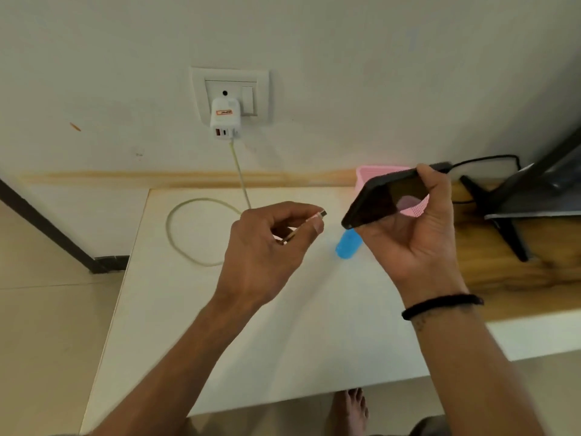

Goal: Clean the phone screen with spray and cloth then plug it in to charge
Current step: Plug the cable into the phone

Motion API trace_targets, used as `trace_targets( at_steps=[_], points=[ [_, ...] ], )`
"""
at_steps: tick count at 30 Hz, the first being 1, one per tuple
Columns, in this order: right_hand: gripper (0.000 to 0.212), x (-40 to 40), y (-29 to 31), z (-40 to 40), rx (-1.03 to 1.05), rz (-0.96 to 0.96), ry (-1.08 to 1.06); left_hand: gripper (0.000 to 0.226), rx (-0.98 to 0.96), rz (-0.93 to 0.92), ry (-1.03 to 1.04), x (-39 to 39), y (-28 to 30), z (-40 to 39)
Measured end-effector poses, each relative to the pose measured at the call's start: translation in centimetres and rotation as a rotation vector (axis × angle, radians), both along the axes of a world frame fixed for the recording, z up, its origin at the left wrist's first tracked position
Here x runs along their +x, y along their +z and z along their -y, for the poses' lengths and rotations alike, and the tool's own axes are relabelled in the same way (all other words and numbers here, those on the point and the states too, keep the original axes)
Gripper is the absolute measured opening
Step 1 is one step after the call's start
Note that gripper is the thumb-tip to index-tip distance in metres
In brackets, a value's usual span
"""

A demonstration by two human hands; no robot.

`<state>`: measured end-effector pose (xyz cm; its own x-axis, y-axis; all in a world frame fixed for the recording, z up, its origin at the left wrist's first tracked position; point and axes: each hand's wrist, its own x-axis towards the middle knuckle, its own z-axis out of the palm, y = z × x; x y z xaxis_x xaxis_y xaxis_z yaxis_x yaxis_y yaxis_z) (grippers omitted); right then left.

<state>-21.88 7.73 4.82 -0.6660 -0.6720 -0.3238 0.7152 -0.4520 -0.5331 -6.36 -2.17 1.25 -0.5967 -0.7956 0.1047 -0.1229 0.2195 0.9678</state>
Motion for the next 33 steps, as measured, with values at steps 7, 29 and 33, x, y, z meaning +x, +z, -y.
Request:
trace_targets(
  at_steps=[7, 29, 33],
  points=[
    [0.063, 0.1, -1.2, 0.2, -0.006, 0.128, -0.131, 0.012, -0.099, -0.093, 0.067, -0.9, 0.5, -1.3],
    [0.059, 1.6, -1.1, 0.6, 0.095, -0.095, -0.148, 0.02, -0.084, 0.094, 0.006, -1.2, 1.3, -1.1],
    [0.037, 2.0, -1.0, 0.8, 0.17, -0.245, -0.148, 0.02, -0.071, 0.124, 0.005, -0.8, 1.1, -1.1]
  ],
)
